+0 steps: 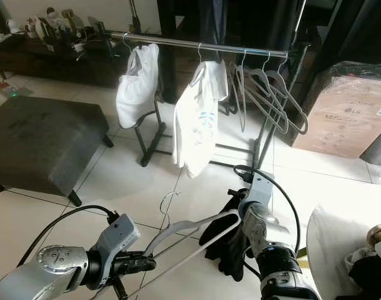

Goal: Hang hanger

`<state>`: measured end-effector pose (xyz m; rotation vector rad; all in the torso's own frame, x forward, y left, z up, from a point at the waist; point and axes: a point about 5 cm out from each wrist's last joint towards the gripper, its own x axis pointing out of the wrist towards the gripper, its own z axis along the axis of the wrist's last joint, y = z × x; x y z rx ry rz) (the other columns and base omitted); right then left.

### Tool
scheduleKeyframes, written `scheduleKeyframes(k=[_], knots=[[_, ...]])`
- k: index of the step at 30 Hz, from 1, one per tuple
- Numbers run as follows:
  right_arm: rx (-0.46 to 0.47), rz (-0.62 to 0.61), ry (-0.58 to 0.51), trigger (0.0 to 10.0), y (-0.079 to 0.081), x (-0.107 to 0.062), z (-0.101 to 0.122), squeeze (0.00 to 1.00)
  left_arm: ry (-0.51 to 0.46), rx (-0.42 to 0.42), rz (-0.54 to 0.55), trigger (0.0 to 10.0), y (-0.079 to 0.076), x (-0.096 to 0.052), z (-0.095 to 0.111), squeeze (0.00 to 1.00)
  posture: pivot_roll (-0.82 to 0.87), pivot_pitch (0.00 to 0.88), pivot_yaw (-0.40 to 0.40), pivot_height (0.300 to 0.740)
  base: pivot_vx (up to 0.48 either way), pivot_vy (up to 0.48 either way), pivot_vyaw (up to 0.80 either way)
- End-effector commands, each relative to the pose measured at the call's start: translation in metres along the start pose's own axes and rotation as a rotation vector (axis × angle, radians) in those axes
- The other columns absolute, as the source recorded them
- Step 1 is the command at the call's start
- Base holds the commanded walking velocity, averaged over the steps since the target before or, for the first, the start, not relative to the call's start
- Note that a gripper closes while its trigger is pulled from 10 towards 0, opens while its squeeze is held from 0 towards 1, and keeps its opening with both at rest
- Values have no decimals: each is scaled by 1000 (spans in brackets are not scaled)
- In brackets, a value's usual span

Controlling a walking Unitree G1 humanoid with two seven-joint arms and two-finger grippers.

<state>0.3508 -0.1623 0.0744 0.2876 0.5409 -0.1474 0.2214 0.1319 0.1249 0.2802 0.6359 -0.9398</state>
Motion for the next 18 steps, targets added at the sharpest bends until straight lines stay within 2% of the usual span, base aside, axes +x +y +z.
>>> scheduleKeyframes(k=[1,13,18], knots=[[8,7,-14,10000,1,0,4,0,4,14,17,10000,0,-3,-1,0,-9,172,12,740,0,0,0],[12,-11,-22,10000,-4,0,6,0,13,-9,81,10000,5,2,-2,0,-13,174,9,740,0,0,0],[15,2,-25,10000,-1,-1,7,0,-1,-21,56,10000,3,7,-2,0,-19,173,10,740,0,0,0]])
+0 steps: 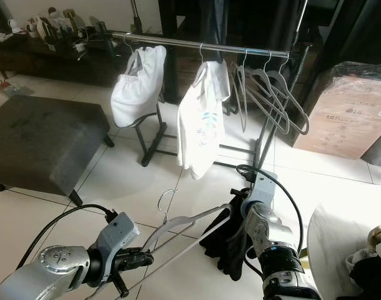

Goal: Hang hanger

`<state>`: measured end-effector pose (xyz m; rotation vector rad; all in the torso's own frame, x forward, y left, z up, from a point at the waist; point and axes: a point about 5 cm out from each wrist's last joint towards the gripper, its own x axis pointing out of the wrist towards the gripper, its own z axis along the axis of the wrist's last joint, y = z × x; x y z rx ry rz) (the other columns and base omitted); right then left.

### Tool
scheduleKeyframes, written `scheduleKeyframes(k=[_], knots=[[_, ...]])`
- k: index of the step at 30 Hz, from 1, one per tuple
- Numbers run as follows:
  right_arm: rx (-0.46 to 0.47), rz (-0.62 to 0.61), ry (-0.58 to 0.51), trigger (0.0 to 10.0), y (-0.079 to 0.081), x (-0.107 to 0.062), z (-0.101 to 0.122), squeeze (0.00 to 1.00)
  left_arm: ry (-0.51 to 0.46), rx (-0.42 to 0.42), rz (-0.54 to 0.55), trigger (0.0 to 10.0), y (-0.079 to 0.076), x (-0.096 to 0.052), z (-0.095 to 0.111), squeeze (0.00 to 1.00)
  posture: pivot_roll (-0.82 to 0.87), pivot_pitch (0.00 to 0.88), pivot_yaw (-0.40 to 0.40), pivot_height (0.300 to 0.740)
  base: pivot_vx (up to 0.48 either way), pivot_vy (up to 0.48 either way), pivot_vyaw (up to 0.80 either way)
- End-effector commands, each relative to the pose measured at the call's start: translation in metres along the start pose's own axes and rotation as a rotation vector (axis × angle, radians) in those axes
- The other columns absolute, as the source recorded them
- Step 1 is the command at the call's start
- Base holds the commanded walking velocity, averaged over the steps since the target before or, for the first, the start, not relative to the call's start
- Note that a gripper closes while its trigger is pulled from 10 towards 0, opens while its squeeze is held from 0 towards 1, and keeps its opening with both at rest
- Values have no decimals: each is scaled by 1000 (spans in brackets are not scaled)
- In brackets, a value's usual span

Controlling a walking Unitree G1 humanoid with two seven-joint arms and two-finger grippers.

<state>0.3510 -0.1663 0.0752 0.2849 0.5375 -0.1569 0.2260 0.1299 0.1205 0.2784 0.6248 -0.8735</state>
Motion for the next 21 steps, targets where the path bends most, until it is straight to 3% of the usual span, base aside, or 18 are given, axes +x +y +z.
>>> scheduleKeyframes(k=[1,21], knots=[[15,12,-21,10000,3,-1,6,0,6,-1,-12,10000,0,2,-1,0,-20,173,9,740,0,0,0],[25,63,-16,10000,11,-4,7,0,-28,-9,-20,10000,8,22,2,0,-28,172,6,740,0,0,0]])
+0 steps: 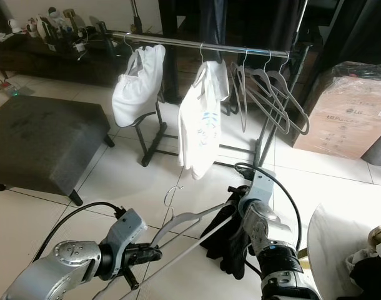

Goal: Hang hanger

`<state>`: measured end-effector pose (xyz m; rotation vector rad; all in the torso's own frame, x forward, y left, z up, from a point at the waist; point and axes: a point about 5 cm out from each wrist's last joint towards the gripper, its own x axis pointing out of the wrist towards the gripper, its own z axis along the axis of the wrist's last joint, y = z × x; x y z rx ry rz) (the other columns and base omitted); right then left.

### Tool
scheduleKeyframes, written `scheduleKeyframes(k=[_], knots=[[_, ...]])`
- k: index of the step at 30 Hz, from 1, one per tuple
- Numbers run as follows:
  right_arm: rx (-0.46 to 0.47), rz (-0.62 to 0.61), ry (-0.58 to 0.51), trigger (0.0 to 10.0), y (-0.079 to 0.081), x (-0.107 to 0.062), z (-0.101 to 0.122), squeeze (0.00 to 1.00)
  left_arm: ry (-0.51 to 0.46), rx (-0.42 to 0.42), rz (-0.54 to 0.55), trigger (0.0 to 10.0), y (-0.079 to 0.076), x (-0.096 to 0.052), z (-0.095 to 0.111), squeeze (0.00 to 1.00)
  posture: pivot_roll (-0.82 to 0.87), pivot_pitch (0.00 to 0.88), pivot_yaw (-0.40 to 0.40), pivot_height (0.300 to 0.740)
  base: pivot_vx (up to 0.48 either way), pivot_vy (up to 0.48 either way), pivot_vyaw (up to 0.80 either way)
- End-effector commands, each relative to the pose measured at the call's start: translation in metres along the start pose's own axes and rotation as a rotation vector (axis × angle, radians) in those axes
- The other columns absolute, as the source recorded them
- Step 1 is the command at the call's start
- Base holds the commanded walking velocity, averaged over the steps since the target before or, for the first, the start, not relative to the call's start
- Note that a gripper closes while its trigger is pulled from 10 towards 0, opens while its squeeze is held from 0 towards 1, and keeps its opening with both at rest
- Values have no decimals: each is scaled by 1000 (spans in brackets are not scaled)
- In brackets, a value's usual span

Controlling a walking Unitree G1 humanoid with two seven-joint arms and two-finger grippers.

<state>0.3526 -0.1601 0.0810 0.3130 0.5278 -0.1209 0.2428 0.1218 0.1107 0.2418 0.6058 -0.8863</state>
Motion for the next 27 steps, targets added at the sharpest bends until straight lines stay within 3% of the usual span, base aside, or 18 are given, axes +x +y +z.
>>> scheduleKeyframes(k=[1,18,27], knots=[[10,29,-13,10000,5,-2,4,0,5,-5,-10,10000,0,4,-3,0,-31,171,6,740,0,0,0],[3,97,0,10000,15,-5,7,0,32,-60,-82,10000,-2,7,-7,0,-32,163,2,740,0,0,0],[6,92,-5,10000,13,-4,8,0,44,-5,-108,10000,-5,-1,-6,0,-26,167,3,740,0,0,0]])
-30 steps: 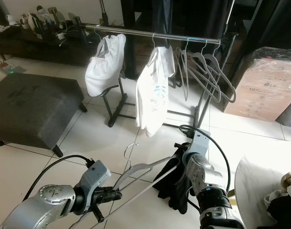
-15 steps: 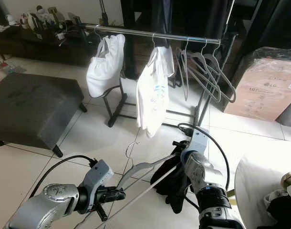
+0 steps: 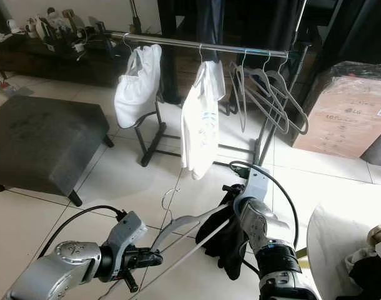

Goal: Hang hanger

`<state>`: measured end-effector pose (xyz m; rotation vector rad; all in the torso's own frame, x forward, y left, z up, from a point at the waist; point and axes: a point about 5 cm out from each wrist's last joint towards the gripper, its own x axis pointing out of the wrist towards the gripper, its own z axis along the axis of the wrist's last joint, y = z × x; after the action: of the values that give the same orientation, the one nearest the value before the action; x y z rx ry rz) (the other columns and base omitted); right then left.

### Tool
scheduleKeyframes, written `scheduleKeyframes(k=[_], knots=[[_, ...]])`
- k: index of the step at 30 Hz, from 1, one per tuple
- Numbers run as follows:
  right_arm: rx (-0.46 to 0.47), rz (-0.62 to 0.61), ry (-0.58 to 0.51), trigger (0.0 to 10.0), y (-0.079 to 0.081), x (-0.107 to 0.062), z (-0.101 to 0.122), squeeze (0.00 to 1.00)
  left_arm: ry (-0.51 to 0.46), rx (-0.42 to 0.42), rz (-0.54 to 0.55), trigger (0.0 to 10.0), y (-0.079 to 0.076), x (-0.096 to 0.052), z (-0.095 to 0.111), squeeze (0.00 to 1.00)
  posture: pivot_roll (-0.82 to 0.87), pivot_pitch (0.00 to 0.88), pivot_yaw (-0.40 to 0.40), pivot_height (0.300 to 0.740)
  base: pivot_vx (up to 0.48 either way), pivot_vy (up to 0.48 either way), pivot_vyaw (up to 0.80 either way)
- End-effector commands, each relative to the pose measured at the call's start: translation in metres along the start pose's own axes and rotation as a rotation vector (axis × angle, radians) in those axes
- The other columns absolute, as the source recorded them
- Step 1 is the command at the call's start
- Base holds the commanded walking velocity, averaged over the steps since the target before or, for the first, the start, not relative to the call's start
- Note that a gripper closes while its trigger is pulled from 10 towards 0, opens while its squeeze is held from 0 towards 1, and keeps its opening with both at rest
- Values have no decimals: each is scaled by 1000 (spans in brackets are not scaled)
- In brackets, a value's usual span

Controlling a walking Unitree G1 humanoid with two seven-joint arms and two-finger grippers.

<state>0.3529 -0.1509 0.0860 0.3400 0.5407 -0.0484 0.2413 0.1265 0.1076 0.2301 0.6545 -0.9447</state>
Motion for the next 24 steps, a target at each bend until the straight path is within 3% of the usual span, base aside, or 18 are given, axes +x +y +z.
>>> scheduleKeyframes(k=[1,17,21,24], knots=[[-3,20,-31,10000,3,-1,7,0,6,15,-55,10000,-10,-2,0,0,-27,167,3,740,0,0,0],[-11,28,-33,10000,5,1,8,0,38,27,-85,10000,-18,-14,-3,0,-14,165,8,740,0,0,0],[-11,27,-34,10000,4,1,8,0,30,47,-15,10000,-10,-13,-2,0,-15,168,7,740,0,0,0],[-13,27,-32,10000,4,1,8,0,-2,46,95,10000,4,-12,3,0,-16,169,6,740,0,0,0]])
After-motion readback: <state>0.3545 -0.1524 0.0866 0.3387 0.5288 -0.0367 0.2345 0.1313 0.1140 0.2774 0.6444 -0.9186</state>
